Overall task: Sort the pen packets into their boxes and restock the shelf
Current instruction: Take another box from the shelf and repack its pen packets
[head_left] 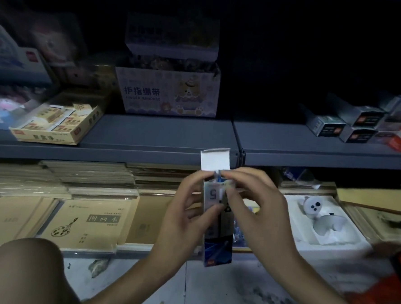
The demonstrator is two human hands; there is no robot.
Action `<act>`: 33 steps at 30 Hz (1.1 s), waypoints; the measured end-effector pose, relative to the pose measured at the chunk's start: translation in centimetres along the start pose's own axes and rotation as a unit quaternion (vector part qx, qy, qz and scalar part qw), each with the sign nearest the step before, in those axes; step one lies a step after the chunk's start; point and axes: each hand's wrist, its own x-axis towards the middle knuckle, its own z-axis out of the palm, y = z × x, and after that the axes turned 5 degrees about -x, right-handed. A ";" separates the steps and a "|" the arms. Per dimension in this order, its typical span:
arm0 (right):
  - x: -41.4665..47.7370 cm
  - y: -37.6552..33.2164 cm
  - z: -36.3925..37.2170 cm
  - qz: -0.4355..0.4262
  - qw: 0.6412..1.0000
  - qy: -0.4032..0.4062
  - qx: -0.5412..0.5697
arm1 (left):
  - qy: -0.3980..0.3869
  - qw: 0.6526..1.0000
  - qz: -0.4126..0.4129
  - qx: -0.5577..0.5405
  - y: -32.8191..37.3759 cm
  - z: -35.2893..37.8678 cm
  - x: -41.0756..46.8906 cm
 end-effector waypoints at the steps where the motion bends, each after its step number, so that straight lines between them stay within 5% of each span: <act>1: -0.1 0.2 0.1 -0.016 1.000 0.003 -0.004 | -0.005 1.000 0.012 0.011 -0.1 -0.1 0.0; 10: -1.6 0.9 2.0 0.019 0.999 0.022 -0.026 | -0.005 0.953 0.126 0.274 -1.7 -1.0 0.6; 17: -1.0 2.1 2.4 0.032 0.993 0.067 -0.095 | -0.070 0.953 0.076 0.284 -2.5 -0.4 1.4; 24: -1.8 2.8 1.4 0.043 0.990 -0.004 -0.135 | -0.129 0.939 0.085 0.308 -2.9 -1.2 2.2; 30: -0.4 1.9 -0.3 0.159 0.984 0.026 0.073 | -0.146 0.956 0.052 0.249 -3.3 -1.0 1.9; 33: 0.9 2.0 -1.0 0.218 0.960 -0.031 0.172 | -0.162 0.961 0.038 0.221 -3.0 -0.6 1.9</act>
